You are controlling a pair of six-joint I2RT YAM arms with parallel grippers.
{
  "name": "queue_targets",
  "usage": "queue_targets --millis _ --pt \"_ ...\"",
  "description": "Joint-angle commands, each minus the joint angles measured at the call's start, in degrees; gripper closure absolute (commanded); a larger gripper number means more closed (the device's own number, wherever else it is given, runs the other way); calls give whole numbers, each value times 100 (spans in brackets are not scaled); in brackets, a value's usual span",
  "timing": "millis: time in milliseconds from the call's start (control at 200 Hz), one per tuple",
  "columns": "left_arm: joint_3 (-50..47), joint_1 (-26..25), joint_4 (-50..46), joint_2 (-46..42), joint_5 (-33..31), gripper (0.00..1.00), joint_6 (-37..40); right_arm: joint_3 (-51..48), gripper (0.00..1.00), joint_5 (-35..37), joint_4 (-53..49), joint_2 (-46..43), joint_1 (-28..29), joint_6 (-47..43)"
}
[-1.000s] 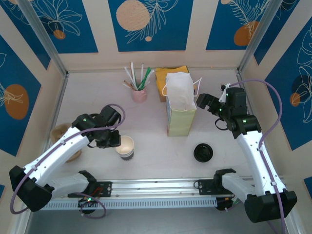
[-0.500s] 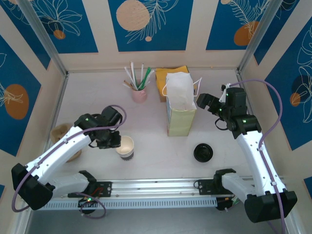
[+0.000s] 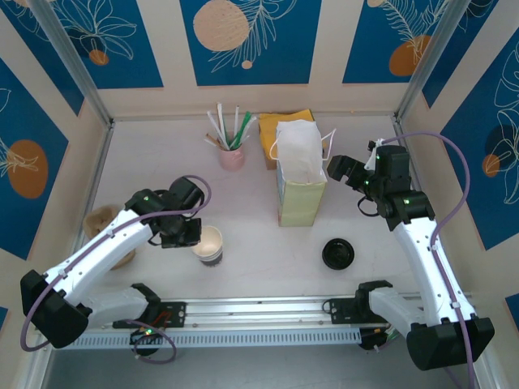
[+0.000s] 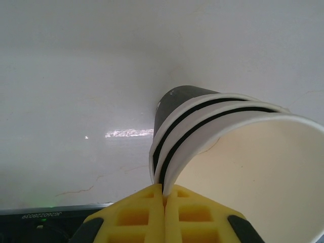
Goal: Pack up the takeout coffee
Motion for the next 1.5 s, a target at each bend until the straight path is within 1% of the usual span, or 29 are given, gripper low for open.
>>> queue_targets --millis 0,245,435,585,730,1050,1265,1346,1491 --pt "95 18 -59 83 -238 97 61 -64 1 95 42 -111 35 -110" --pt "188 467 147 231 -261 98 335 -92 1 166 44 -117 57 -101" --pt "429 1055 146 286 -212 98 756 -77 1 192 36 -106 100 -98" --pt "527 1658 179 328 -109 98 1094 -120 1 289 41 -92 150 -76" --pt "598 2015 272 358 -155 98 1310 -104 1 306 29 -53 185 -83" --pt "784 2642 365 606 -159 98 1872 -92 1 344 20 -51 198 -115" --pt "861 2992 551 751 -57 99 2090 -99 1 350 22 -77 197 -119" --pt "871 3126 626 787 109 99 2137 -93 1 363 7 -86 198 -131" --pt "843 3212 737 837 432 99 2111 -112 1 368 13 -108 197 -132"
